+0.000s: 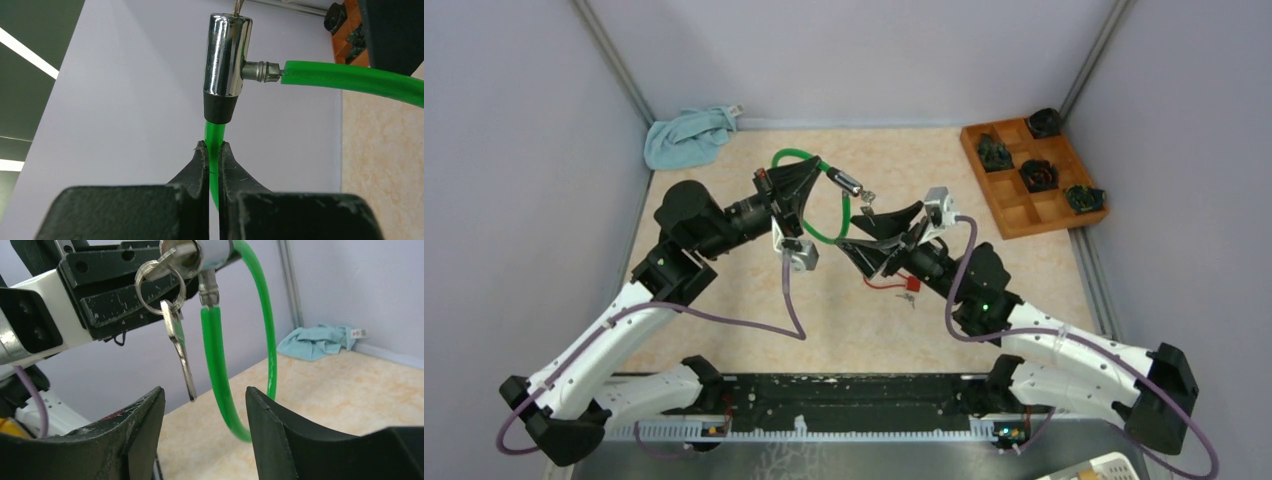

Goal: Unlock with the key

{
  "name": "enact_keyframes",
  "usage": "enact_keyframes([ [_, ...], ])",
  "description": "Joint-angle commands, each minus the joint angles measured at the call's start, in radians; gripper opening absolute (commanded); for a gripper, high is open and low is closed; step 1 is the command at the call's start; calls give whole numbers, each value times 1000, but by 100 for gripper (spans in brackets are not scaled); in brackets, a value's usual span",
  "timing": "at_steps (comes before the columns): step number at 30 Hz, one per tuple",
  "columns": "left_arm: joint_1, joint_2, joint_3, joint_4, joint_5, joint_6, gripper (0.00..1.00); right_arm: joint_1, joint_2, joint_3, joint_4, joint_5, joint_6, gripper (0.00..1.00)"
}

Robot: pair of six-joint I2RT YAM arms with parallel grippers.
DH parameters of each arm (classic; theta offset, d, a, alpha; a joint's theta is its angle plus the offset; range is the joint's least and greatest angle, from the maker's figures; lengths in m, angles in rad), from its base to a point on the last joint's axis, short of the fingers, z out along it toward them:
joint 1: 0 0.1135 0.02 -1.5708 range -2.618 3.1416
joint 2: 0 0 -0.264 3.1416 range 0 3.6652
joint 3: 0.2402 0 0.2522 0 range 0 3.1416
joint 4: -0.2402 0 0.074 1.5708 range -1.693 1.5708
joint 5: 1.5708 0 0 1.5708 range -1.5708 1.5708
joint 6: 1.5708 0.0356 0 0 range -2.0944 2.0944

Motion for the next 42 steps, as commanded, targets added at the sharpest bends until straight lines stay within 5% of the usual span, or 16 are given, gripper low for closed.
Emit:
enact_keyframes([
  [1,-5,-16,33,27,-18,-40,0,59,47,68,186,132,-155,55],
  [8,-5,10,77,29,-95,-151,0,102,62,13,247,224,-197,0],
  [17,-5,72,181,86,-276,-368,0,121,-58,-136,182,315,-166,0],
  [22,-5,31,164,4,-112,-427,0,122,-104,-122,108,308,-197,0],
  [25,-5,-15,128,-85,79,-464,12,121,-124,-58,14,284,-251,0],
  [31,-5,-22,134,-259,215,-434,18,122,-141,23,-114,259,-310,0],
  [36,-5,-15,158,-363,282,-395,59,121,-143,55,-200,194,-377,0],
  [42,-1,48,270,-550,296,-393,62,121,-175,84,-339,146,-445,0],
])
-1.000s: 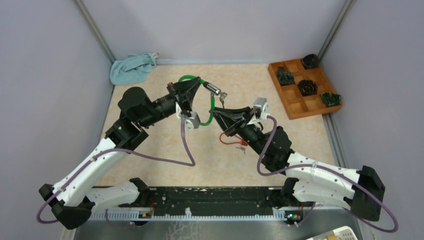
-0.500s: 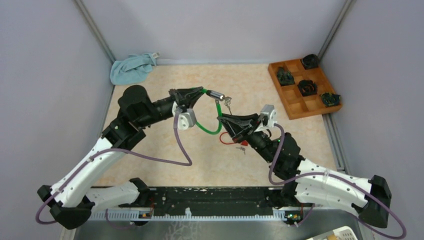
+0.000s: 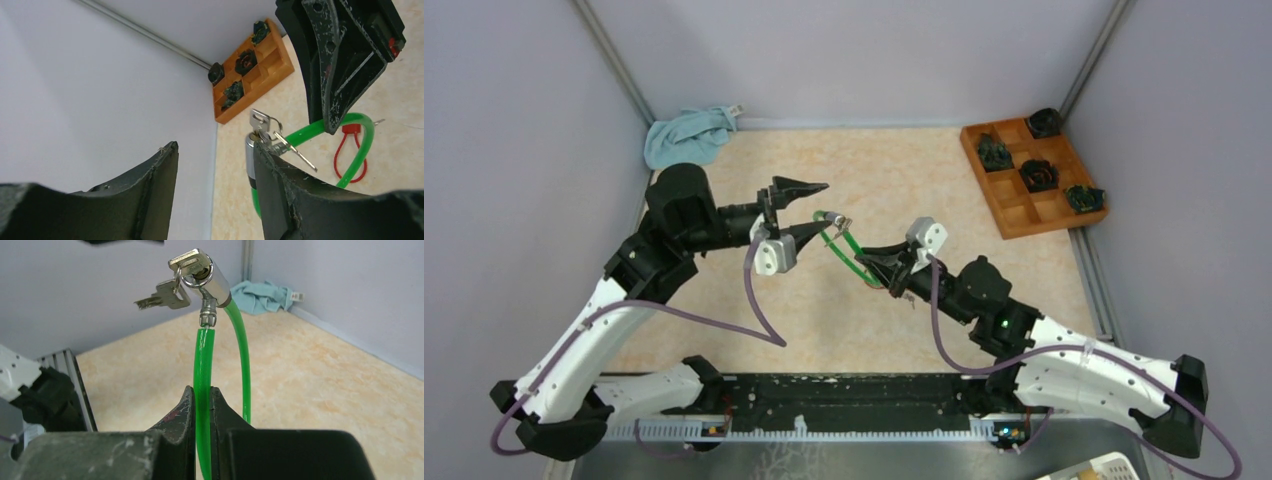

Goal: Unlock with the key

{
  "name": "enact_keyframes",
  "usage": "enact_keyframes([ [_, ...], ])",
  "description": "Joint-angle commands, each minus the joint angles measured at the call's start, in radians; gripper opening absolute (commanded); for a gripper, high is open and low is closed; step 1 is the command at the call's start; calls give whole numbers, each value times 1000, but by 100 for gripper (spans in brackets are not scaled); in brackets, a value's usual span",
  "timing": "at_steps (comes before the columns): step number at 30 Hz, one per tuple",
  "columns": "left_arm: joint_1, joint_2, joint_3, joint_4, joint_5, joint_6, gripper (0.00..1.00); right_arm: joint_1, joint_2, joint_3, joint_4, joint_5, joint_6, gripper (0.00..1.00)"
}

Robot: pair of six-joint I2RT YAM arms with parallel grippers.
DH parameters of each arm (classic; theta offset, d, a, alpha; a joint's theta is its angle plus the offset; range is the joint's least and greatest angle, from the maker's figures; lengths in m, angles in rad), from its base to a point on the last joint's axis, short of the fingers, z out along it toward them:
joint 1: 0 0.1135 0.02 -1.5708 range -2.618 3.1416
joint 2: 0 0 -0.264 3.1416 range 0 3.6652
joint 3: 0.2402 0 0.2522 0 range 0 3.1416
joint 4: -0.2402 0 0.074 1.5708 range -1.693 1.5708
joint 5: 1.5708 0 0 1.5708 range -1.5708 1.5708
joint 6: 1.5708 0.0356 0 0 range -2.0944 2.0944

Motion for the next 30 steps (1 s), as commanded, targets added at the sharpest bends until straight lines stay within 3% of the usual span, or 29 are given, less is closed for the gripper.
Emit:
enact_keyframes([
  [1,6,56,106,-237,96,34,62,1,-44,106,-47,-61,-80,0],
  [6,52,174,241,-616,189,140,63,0,-51,155,-158,-105,-108,0],
  [10,92,252,323,-814,244,249,65,0,-76,161,-199,-119,-113,0],
  [17,95,207,255,-636,299,179,60,0,-61,178,-231,-181,-116,0],
  [28,95,228,231,-719,323,243,46,0,0,216,-231,-222,-136,0],
  [30,95,229,232,-716,327,246,39,0,11,216,-226,-227,-138,0],
])
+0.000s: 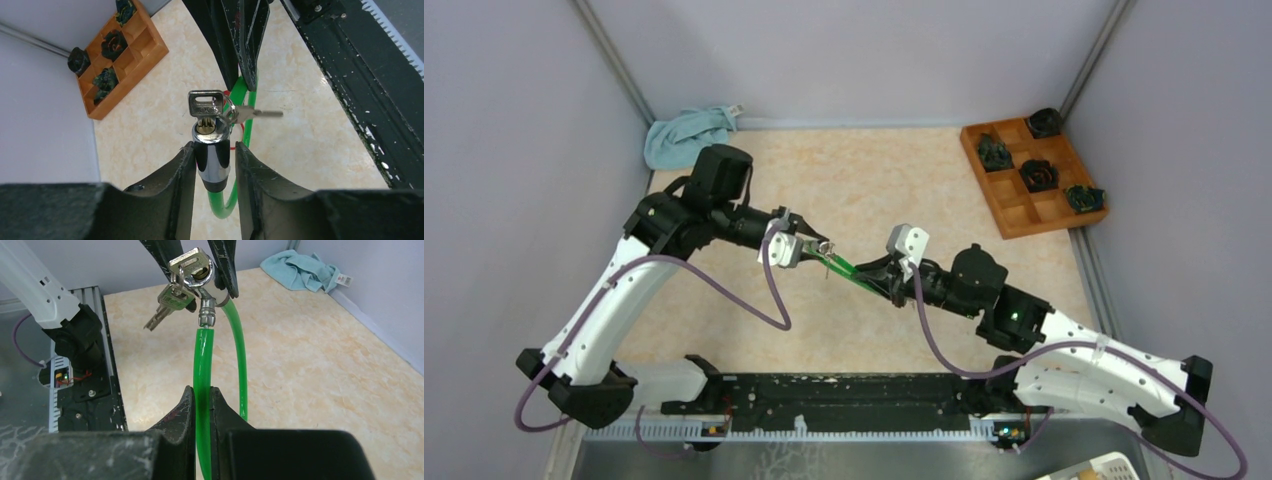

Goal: Unlock with the key

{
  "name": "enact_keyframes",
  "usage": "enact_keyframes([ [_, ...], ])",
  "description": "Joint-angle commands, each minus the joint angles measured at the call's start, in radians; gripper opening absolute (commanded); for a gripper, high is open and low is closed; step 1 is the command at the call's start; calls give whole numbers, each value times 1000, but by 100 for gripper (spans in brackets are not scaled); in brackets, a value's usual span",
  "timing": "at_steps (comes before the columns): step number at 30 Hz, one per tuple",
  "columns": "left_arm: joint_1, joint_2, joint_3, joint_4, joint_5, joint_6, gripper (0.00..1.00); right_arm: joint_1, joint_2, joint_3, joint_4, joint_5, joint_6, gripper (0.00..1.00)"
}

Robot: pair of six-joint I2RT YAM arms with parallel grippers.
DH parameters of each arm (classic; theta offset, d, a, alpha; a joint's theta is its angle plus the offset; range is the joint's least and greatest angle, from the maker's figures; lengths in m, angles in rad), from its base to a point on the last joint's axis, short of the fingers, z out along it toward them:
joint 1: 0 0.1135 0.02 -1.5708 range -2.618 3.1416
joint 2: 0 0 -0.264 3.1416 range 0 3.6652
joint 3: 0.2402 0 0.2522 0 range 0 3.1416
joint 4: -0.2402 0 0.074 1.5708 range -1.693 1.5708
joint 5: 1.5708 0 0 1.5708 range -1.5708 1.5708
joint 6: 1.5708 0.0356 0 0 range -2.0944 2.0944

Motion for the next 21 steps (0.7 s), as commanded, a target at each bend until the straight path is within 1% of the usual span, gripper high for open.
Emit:
enact_keyframes([
  [1,-1,6,-8,-34,43,32,34,0,11,73,118,-28,-26,0],
  [3,-1,6,-10,-33,32,34,25,0,22,70,131,-29,-26,0],
  [6,-1,8,-15,-49,27,49,15,0,45,61,169,-9,-15,0],
  [8,-1,9,-30,-41,1,48,4,0,66,53,203,37,-2,0],
  [9,-1,6,-45,-27,-28,44,0,0,77,53,208,73,10,16],
  [10,-1,2,-63,-9,-69,41,0,-1,88,55,210,127,29,32],
  [11,-1,-6,-85,23,-115,32,0,-2,93,59,207,155,45,38],
  [12,-1,-17,-110,68,-174,18,0,-8,89,59,208,177,66,41],
  [14,-1,-47,-170,176,-286,-14,0,-36,67,50,219,197,152,49],
  [16,-1,-73,-213,259,-369,-8,0,-83,32,47,220,164,247,49],
  [17,-1,-81,-226,268,-394,7,0,-102,22,48,220,140,297,48],
  [21,-4,-123,-274,369,-427,44,0,-120,40,89,179,84,439,45],
])
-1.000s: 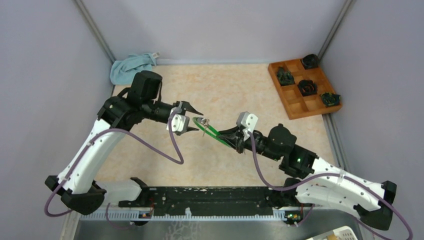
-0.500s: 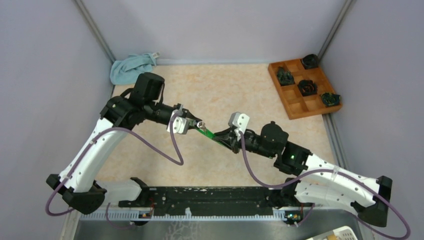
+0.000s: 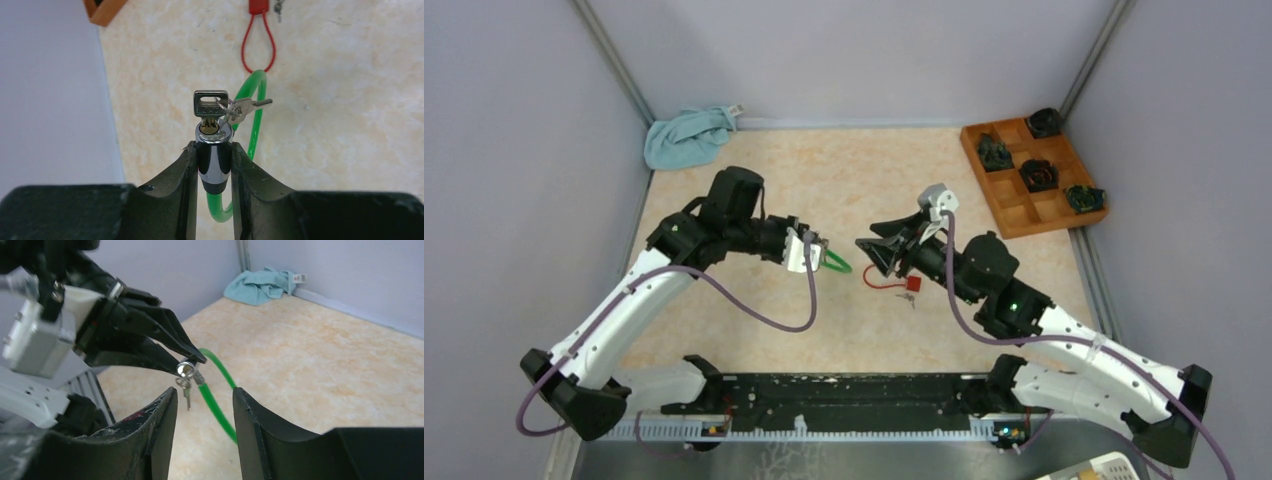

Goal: Unlock with the key

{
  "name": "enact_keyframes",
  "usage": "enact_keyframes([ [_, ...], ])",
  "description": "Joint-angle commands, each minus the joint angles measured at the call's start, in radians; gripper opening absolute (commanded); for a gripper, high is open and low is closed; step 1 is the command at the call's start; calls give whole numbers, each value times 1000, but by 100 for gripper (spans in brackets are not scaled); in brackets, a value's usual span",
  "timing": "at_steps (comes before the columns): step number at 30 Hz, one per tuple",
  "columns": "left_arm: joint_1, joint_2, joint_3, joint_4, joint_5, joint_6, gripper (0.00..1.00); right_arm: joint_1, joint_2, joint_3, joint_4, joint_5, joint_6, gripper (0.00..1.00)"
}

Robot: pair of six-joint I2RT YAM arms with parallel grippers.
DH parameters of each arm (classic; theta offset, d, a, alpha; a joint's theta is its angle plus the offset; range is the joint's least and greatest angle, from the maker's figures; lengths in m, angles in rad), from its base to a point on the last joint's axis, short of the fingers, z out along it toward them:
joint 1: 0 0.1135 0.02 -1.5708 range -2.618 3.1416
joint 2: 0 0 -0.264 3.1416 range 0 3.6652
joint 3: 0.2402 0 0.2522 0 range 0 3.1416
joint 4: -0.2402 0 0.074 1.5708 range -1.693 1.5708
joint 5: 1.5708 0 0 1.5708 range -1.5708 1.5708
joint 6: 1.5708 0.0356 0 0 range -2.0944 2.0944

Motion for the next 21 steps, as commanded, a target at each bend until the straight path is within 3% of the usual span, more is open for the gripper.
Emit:
enact_keyframes([
  [1,-7,-83,-30,216,-89,50,0,-12,18,101,25,-49,220,45],
  [5,-20,-114,-100,304,-139,77,0,-13,110,164,-21,-53,348,43],
  [9,-29,-119,-151,312,-162,101,0,-12,192,165,41,-108,423,42],
  [21,-40,-111,-189,315,-174,95,0,-12,313,142,79,-124,464,32],
])
